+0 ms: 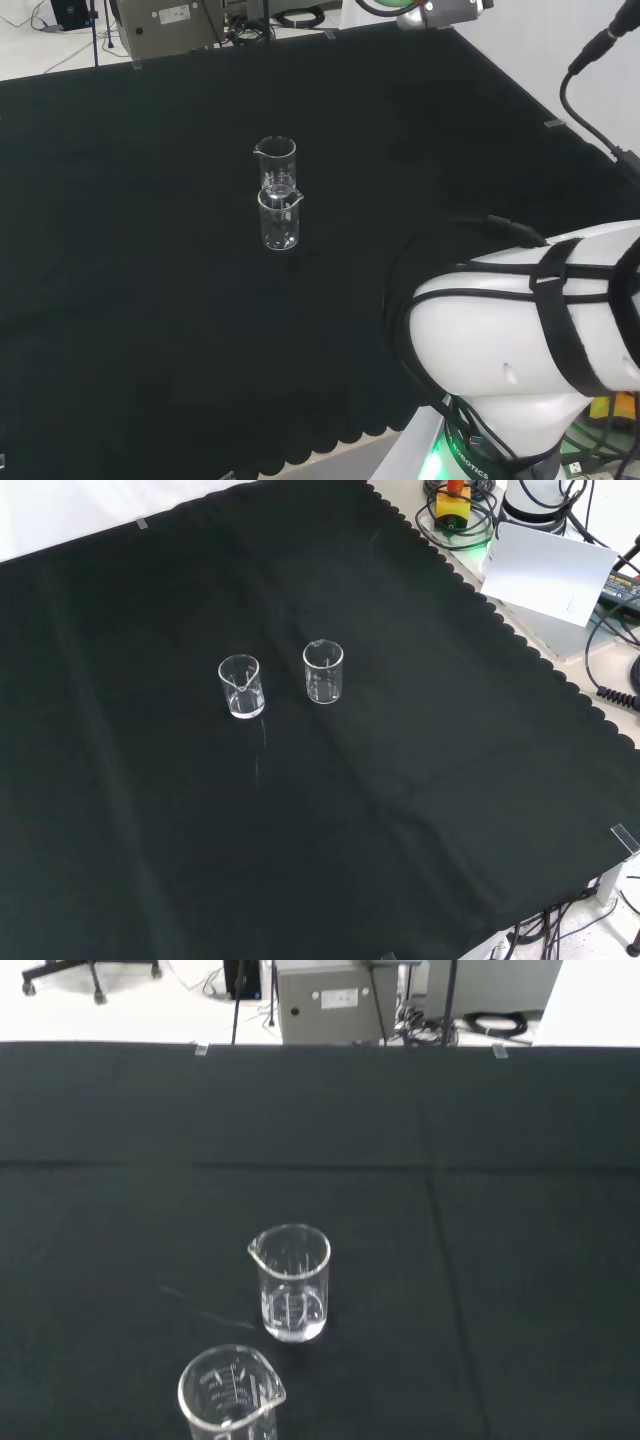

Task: Pick up the beaker on the right.

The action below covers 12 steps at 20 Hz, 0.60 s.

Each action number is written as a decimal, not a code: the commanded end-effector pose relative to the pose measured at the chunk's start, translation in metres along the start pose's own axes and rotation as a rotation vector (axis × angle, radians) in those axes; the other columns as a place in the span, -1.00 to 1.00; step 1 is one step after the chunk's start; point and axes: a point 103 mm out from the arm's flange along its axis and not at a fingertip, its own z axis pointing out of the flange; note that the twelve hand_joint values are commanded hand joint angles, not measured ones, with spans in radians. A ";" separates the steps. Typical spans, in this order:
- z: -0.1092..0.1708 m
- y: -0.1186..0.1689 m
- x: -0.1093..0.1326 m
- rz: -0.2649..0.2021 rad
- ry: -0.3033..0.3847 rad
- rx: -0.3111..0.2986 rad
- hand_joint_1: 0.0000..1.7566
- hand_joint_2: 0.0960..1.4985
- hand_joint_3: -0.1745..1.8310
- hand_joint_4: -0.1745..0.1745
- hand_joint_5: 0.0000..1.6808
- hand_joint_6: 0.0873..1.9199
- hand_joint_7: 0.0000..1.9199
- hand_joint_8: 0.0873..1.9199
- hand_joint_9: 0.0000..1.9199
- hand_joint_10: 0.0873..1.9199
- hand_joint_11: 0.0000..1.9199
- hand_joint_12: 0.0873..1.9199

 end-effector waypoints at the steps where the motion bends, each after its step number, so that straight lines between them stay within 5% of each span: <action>1: -0.004 -0.007 -0.008 0.066 -0.018 -0.021 -1.00 0.82 -0.78 0.04 -0.67 -1.00 -0.98 -0.55 -0.54 -1.00 -0.95 0.38; 9: 0.036 0.007 -0.025 0.116 0.014 0.011 -1.00 0.81 -0.78 0.04 -0.65 -1.00 -0.95 -0.55 -0.52 -1.00 -0.94 0.38; 12: 0.054 0.020 -0.033 0.126 0.036 0.007 -0.82 0.71 -0.81 0.04 -0.62 -1.00 -0.88 -0.53 -0.46 -1.00 -0.91 0.40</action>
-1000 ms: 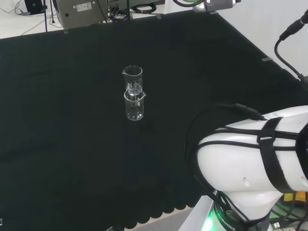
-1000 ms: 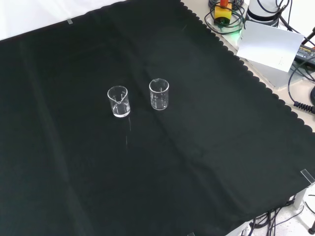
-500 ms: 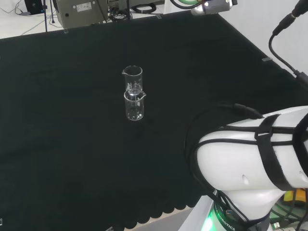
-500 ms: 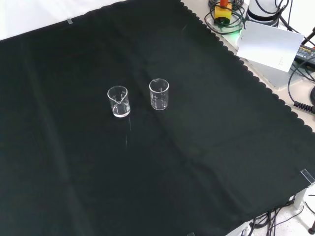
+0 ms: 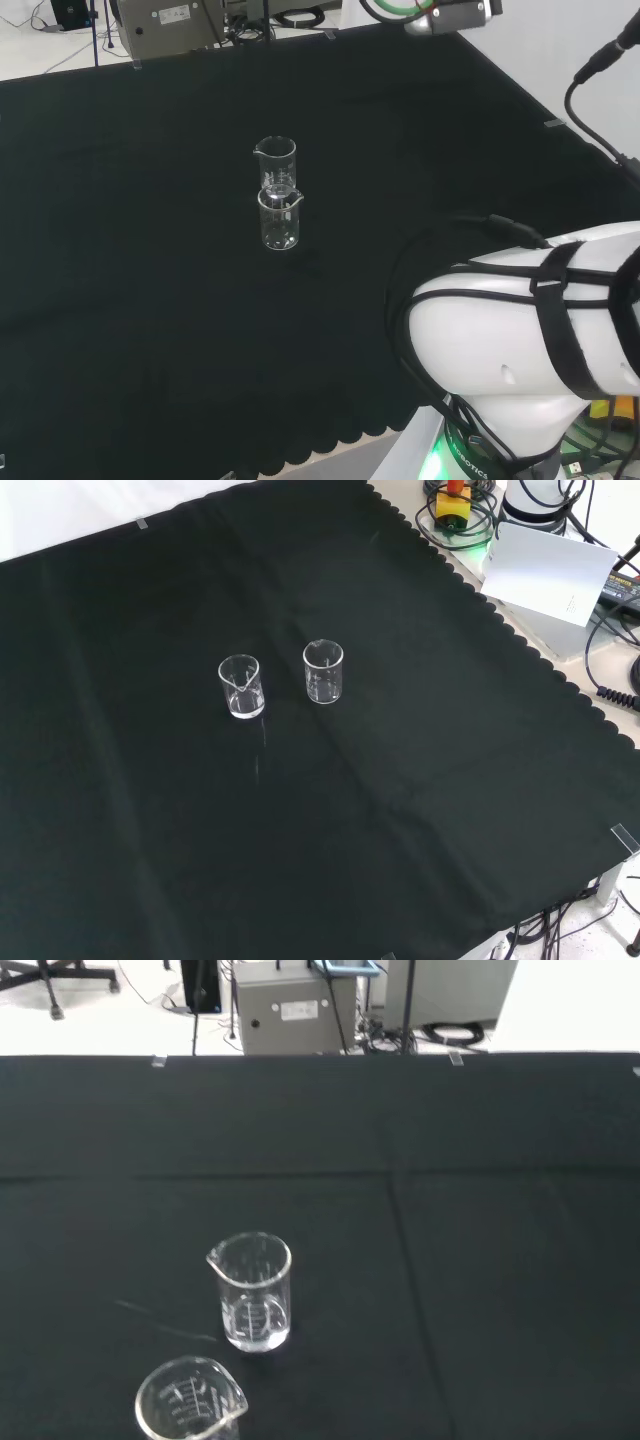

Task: Pick up the beaker on the right.

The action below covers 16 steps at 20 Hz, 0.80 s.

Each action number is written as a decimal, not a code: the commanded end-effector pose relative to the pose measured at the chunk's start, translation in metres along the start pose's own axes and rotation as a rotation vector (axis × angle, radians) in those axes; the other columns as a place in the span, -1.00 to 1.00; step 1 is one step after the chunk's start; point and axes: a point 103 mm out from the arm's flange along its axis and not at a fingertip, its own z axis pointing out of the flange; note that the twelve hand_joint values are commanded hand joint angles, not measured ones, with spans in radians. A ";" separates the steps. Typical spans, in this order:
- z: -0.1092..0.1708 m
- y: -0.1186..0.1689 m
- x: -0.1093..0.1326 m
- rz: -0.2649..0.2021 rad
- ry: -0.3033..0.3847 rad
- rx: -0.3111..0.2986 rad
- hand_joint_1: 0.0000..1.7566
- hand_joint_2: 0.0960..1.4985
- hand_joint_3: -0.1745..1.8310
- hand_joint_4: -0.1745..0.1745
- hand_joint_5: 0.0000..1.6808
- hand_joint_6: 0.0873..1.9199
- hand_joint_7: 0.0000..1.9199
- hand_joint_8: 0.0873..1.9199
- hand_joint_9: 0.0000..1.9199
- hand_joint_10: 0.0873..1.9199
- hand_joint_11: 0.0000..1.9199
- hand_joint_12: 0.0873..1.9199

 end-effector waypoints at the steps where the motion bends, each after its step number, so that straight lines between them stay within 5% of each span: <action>1: 0.052 0.027 -0.019 0.050 0.034 0.027 -0.72 0.66 -0.83 0.03 -0.60 -1.00 -0.85 -0.52 -0.43 -1.00 -0.89 0.40; 8: 0.097 0.078 -0.023 0.035 0.072 0.056 -0.41 0.55 -0.97 -0.01 -0.51 -1.00 -0.79 -0.50 -0.52 -0.55 -0.81 0.40; 16: 0.156 0.142 -0.020 -0.016 0.135 0.098 -0.34 0.49 -1.00 -0.04 -0.52 -1.00 -0.78 -0.49 -0.55 -0.48 -0.79 0.40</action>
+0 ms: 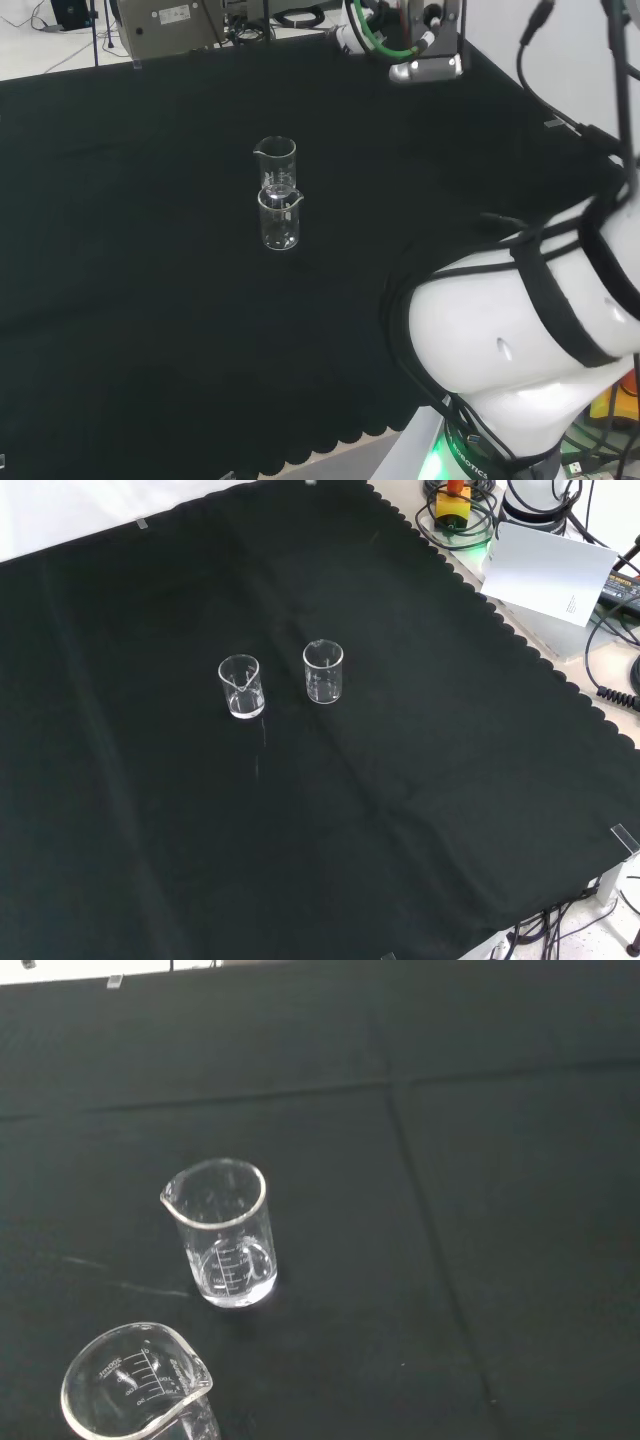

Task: Pick up the beaker on the right.

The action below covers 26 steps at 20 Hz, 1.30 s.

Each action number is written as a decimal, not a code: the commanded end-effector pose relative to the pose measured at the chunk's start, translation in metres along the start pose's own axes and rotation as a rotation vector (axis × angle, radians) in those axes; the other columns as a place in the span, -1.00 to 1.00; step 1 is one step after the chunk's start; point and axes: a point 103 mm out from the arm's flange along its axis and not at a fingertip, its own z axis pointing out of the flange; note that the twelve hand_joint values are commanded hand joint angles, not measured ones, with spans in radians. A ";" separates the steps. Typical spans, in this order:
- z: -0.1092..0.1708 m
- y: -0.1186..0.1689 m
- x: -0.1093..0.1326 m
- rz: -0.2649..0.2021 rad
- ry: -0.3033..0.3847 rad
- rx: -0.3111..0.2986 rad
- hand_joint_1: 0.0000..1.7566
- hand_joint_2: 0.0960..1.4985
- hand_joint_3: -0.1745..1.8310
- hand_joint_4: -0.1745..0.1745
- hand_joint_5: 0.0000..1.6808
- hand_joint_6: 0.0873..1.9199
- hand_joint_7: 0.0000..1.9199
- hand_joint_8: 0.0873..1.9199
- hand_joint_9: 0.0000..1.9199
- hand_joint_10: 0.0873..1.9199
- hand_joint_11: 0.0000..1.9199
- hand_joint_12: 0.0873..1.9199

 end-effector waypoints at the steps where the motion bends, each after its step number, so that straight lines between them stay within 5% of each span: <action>1: 0.056 0.078 -0.003 -0.051 0.074 0.023 -0.33 0.48 -1.00 -0.04 -0.53 -1.00 -0.79 -0.49 -0.56 -0.48 -0.80 0.39; 13: 0.133 0.142 0.015 -0.138 0.142 0.096 -0.27 0.38 -1.00 -0.04 -0.61 -1.00 -0.84 -0.48 -0.64 -0.45 -0.87 0.41; 20: 0.171 0.160 0.011 -0.171 0.233 0.172 -0.19 0.32 -1.00 -0.05 -0.62 -1.00 -0.85 -0.48 -0.65 -0.45 -0.87 0.41; 25: 0.192 0.164 0.003 -0.199 0.291 0.161 -0.17 0.29 -1.00 -0.03 -0.65 -1.00 -0.88 -0.48 -0.68 -0.44 -0.92 0.42; 26: 0.196 0.165 0.002 -0.210 0.300 0.203 -0.16 0.28 -1.00 -0.03 -0.63 -1.00 -0.86 -0.47 -0.67 -0.43 -0.91 0.43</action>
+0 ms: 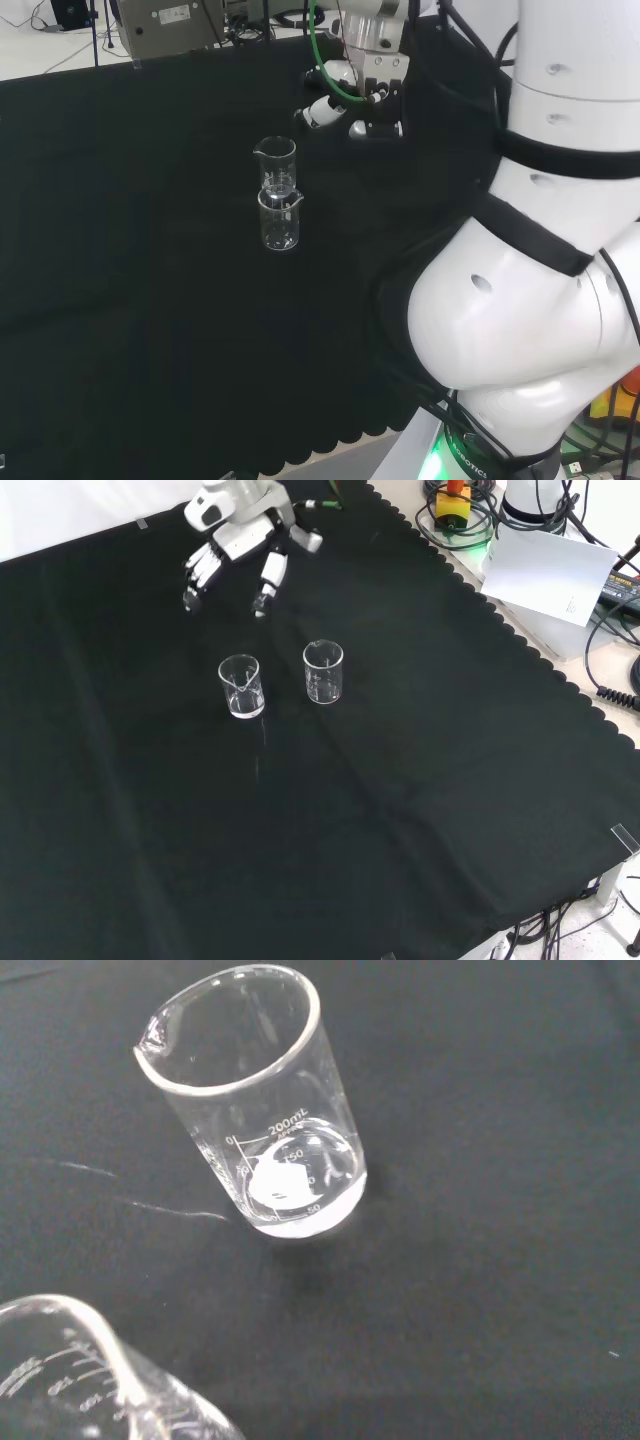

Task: Pick up the beaker on the right.

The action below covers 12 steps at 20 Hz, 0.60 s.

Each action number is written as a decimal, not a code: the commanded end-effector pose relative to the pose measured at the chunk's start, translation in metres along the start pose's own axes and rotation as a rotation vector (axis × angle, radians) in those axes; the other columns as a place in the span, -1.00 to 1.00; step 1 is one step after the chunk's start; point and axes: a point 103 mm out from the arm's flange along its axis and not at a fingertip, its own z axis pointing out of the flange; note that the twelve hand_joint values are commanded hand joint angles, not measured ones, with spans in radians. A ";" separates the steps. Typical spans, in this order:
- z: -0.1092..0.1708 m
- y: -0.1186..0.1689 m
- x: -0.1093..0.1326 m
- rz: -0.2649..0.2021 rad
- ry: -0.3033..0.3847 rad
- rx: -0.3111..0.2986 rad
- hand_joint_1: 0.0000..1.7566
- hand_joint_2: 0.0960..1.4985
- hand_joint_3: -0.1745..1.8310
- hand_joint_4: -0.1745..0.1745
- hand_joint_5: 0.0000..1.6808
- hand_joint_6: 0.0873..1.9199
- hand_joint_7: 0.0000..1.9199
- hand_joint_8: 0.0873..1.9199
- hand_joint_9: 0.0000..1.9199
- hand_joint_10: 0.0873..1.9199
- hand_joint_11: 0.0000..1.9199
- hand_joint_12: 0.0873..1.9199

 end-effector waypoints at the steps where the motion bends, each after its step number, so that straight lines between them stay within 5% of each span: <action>1: 0.030 0.023 -0.014 -0.086 0.124 0.061 -0.15 0.27 -1.00 -0.03 -0.62 -1.00 -0.84 -0.47 -0.66 -0.43 -0.91 0.43; 12: 0.073 0.028 -0.034 -0.167 0.238 0.097 -0.10 0.22 -1.00 0.00 -0.68 -1.00 -0.86 -0.47 -0.69 -0.45 -0.94 0.43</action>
